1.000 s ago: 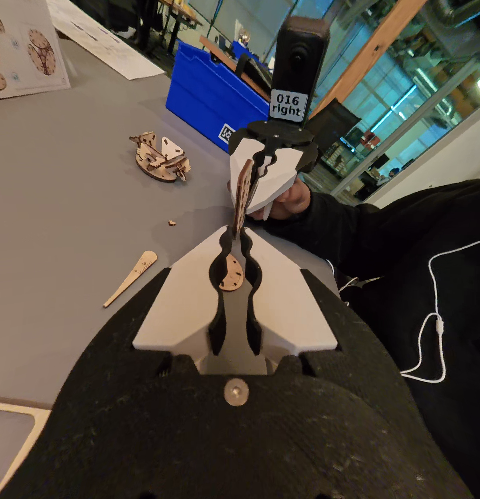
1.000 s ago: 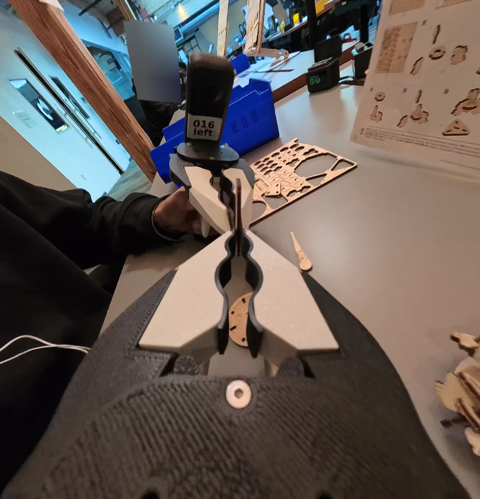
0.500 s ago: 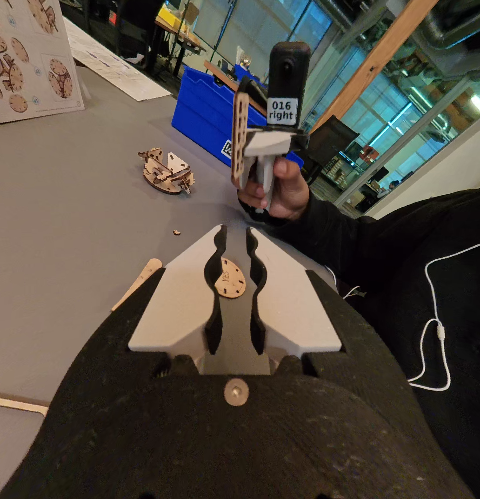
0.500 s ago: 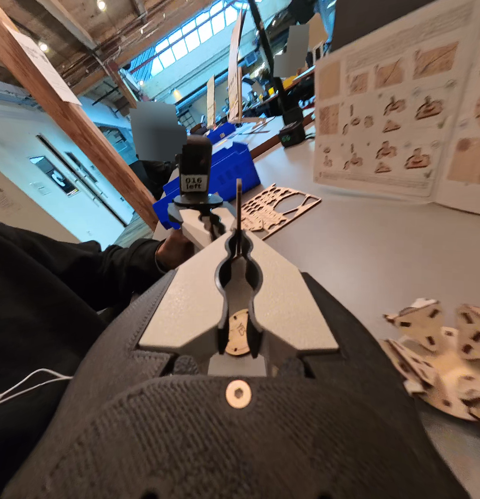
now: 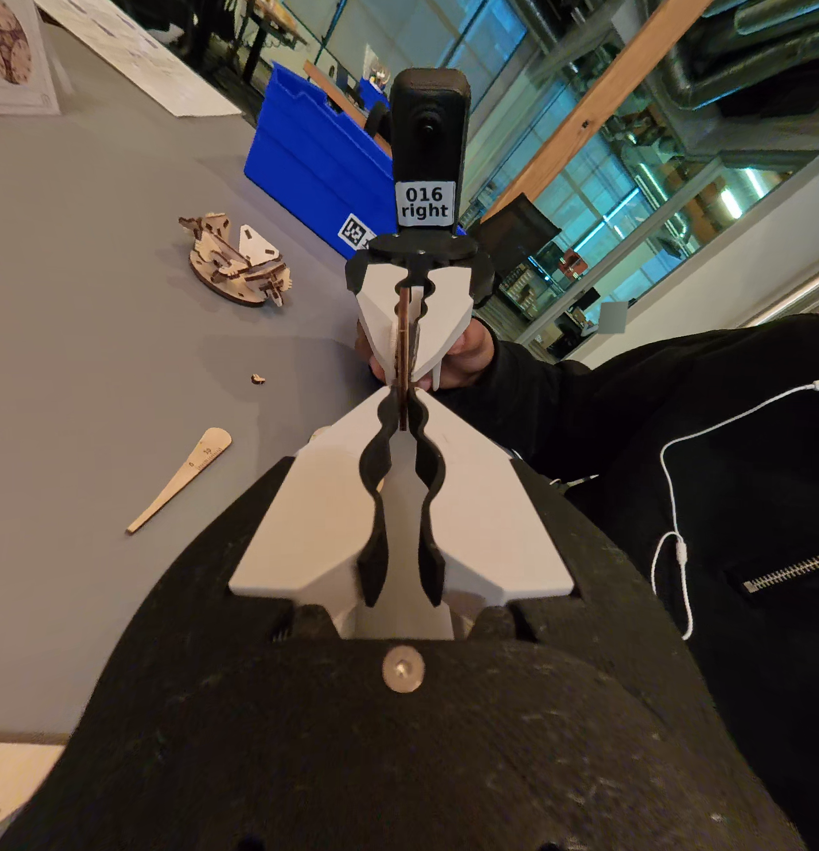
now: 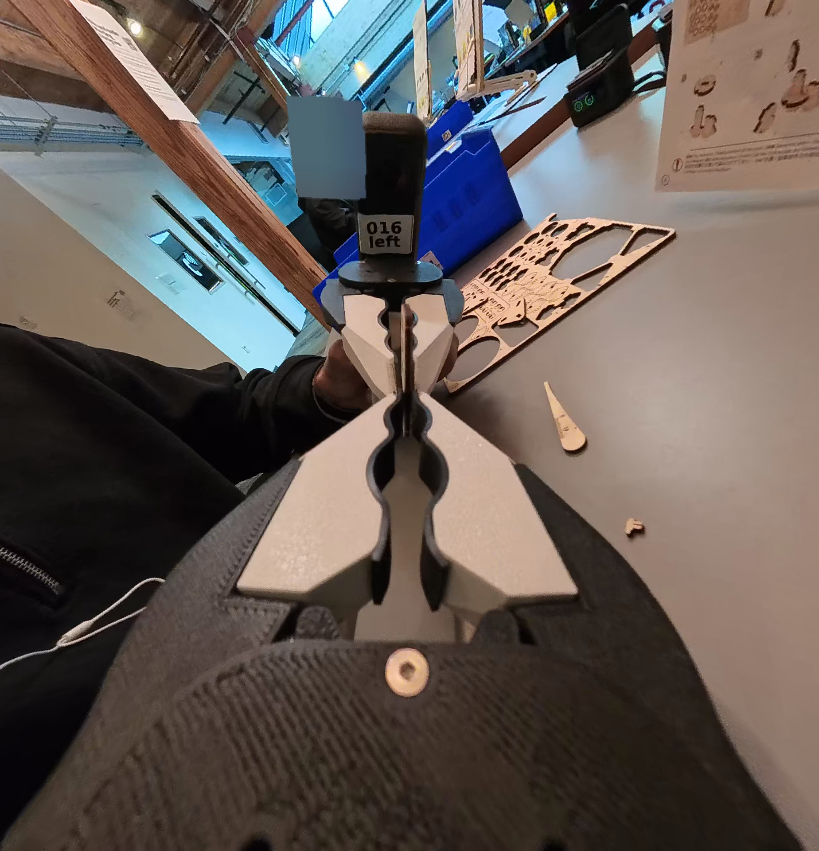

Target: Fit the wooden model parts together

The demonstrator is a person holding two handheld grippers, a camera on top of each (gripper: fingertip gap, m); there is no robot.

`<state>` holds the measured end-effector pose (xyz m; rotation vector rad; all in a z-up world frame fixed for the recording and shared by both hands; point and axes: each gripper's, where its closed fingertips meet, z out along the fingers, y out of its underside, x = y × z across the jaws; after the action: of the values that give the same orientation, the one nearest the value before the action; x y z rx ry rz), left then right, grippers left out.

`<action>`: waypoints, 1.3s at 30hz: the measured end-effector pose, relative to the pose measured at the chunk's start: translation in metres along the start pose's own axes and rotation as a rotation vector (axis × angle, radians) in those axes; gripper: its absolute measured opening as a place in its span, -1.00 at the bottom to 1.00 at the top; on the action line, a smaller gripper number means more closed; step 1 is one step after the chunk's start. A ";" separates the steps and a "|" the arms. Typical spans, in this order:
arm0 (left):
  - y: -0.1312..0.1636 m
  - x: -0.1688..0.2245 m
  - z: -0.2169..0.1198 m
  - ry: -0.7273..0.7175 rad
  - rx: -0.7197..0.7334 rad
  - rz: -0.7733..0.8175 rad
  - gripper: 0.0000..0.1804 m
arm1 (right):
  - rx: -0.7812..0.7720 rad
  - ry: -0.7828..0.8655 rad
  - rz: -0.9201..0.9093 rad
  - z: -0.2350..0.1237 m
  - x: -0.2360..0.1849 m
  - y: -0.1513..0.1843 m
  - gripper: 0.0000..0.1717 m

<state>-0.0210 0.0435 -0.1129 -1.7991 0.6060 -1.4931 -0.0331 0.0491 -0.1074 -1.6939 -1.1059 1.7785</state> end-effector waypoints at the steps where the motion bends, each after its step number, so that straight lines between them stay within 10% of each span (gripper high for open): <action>1: 0.000 0.000 0.000 -0.001 -0.001 -0.004 -0.99 | 0.000 0.002 -0.005 0.000 0.000 0.000 -0.99; 39: 0.004 -0.011 0.003 -0.279 -0.048 0.107 -0.99 | -0.077 0.223 -0.251 0.000 0.015 0.005 -0.97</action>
<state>-0.0203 0.0498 -0.1236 -1.9359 0.5909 -1.1396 -0.0345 0.0573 -0.1206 -1.6660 -1.2382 1.3748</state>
